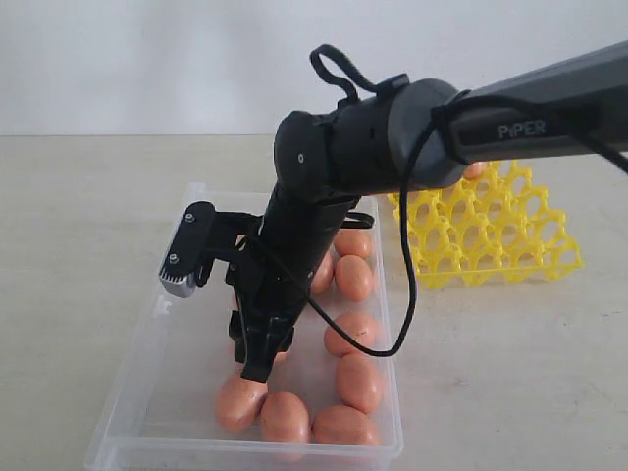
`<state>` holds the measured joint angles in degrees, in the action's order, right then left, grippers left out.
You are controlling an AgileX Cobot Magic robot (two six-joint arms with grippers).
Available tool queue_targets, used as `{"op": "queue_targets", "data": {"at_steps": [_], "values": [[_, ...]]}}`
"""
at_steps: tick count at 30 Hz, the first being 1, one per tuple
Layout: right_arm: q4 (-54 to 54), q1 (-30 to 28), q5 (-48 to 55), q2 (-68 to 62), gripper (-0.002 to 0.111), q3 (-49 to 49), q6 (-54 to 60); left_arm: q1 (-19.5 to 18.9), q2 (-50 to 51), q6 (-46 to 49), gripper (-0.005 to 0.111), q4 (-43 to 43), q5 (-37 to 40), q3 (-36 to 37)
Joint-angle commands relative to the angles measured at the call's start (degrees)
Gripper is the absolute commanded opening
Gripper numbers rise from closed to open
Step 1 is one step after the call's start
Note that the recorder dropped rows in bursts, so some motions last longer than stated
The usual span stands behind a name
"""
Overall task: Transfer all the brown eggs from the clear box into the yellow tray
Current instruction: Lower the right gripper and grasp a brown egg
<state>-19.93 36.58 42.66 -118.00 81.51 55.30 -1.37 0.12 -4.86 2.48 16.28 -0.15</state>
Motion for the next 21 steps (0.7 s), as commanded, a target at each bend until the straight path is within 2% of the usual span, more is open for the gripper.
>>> {"op": "queue_targets", "data": {"at_steps": [1,4,6,10,21], "values": [[0.39,-0.02,-1.46,-2.82,0.044,0.40,0.11,-0.20,-0.12,0.13,0.004,-0.14,-0.38,0.15],[1.01,-0.02,0.40,-3.73,0.044,0.40,-1.36,-0.20,-0.12,0.13,0.004,-0.14,-0.38,0.15],[2.15,-0.02,0.91,-3.73,0.037,0.40,-2.45,-0.20,-0.12,0.13,0.004,-0.14,-0.38,0.15],[2.69,-0.02,1.04,-3.23,-0.001,0.40,-2.98,-0.20,-0.12,0.13,0.004,-0.14,-0.38,0.15],[3.03,-0.02,1.04,7.50,0.000,0.40,-12.74,-0.20,-0.12,0.13,0.004,-0.14,-0.27,0.15]]}}
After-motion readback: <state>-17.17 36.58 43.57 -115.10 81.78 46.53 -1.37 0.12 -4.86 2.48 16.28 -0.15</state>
